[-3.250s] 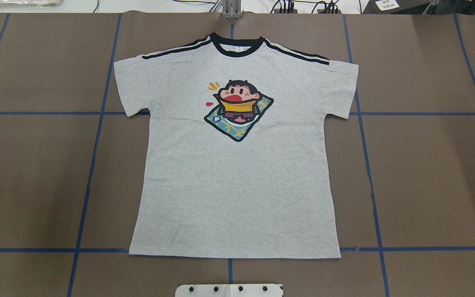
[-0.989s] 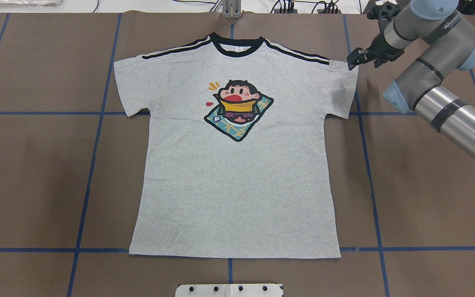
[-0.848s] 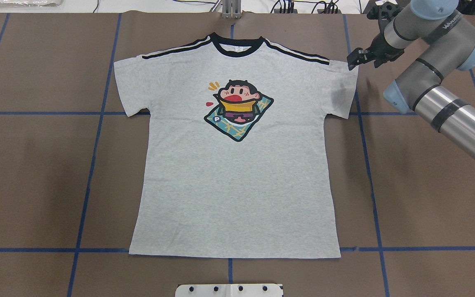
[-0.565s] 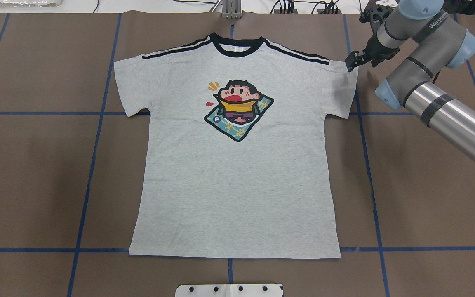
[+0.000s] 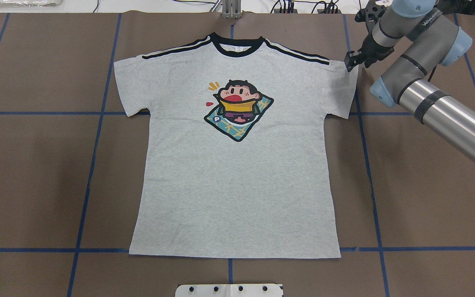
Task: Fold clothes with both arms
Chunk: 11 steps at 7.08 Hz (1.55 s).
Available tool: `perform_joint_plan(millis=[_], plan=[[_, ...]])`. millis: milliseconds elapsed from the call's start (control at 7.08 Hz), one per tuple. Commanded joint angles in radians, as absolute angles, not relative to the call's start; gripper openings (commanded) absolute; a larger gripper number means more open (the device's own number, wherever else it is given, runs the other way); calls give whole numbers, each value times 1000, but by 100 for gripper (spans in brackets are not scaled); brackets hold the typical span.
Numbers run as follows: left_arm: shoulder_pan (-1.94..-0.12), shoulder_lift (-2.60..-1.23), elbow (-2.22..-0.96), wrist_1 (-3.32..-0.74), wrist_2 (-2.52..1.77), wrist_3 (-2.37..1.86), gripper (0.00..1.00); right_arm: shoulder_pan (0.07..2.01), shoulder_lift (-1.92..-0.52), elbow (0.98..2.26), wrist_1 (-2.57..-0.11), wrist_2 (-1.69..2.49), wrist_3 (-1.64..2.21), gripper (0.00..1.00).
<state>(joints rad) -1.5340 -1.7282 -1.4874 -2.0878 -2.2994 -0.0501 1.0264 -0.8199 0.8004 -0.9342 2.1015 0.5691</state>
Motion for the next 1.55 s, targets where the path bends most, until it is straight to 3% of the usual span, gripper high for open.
perform_joint_plan(millis=[0, 141, 283, 565, 989, 1131, 1413], plan=[[-1534, -1738, -1486, -2086, -2299, -51, 99, 1025, -813, 789, -934, 2102, 569, 57], [-1534, -1738, -1486, -2086, -2299, -51, 99, 1023, -811, 788, -934, 2103, 569, 55], [-1534, -1738, -1486, -2086, -2299, -51, 99, 1022, -810, 788, -934, 2103, 569, 46], [-1534, -1738, -1485, -2086, -2299, -51, 99, 1022, -805, 788, -934, 2103, 569, 18], [-1534, -1738, -1485, -2086, -2299, -51, 99, 1023, -790, 795, -934, 2109, 572, 10], [-1534, -1738, -1486, -2086, -2299, -51, 99, 1023, -790, 801, -934, 2111, 572, 0], [-1534, -1738, -1486, -2086, -2299, -52, 99, 1023, -790, 814, -936, 2111, 577, 0]])
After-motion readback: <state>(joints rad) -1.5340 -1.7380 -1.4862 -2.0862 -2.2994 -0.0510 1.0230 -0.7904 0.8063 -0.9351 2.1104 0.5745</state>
